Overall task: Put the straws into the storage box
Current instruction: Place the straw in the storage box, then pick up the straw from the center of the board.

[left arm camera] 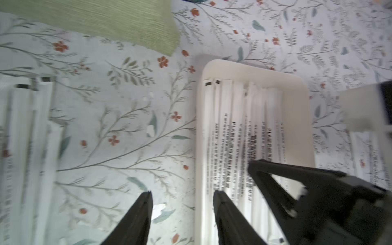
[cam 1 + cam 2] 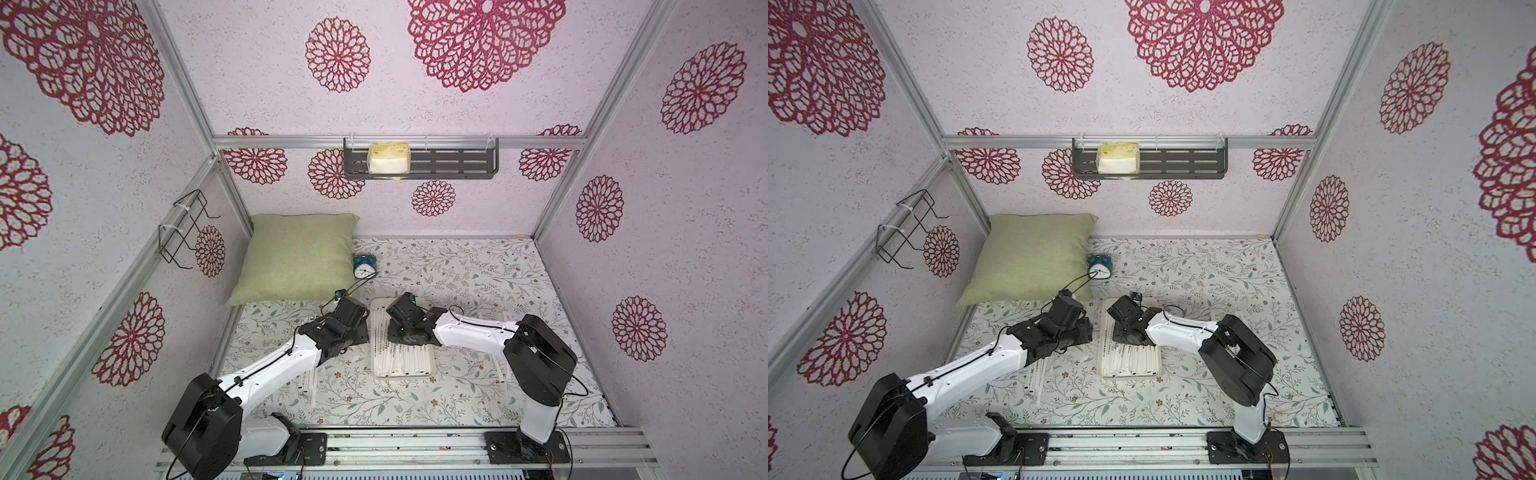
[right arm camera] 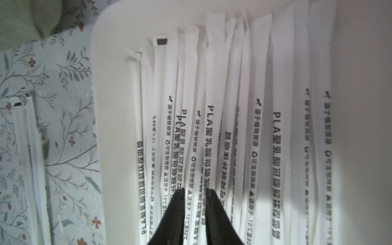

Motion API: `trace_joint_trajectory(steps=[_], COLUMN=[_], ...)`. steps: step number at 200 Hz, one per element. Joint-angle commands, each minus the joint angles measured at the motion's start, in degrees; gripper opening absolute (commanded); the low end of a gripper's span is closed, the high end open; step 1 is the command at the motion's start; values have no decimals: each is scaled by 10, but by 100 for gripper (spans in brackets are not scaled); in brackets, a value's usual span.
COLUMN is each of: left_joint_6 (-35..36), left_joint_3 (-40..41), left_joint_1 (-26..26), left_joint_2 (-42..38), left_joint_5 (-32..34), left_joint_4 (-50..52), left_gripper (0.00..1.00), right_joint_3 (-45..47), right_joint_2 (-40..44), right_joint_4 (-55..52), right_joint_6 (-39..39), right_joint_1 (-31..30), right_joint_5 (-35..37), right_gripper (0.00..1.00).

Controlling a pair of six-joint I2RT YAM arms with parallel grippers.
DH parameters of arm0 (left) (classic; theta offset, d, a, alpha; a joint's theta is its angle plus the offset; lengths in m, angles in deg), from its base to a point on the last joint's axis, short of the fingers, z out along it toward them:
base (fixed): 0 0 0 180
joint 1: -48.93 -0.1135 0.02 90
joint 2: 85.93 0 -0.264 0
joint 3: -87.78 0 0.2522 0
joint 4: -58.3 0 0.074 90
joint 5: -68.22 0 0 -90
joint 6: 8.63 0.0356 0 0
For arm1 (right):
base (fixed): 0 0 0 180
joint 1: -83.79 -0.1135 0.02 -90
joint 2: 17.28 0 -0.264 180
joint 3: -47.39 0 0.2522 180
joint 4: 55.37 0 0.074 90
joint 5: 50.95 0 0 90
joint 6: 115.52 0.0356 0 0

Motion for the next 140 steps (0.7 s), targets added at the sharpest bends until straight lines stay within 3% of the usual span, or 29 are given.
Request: trace_joint_trajectory(steps=[1, 57, 140], left_joint_6=[-36, -95, -46], left_joint_3=[26, 100, 91], left_joint_1=[-40, -101, -113], left_joint_2=[-38, -88, 4], left_joint_5=[39, 23, 8], left_joint_4=[89, 127, 91], left_gripper=[49, 48, 38], right_joint_3=[-15, 58, 85], right_joint_2=[63, 114, 113], right_joint_4=[-39, 6, 31], right_joint_6=[-31, -39, -47], right_joint_1=[-3, -3, -2], right_joint_5=[26, 32, 24], right_gripper=[27, 27, 27])
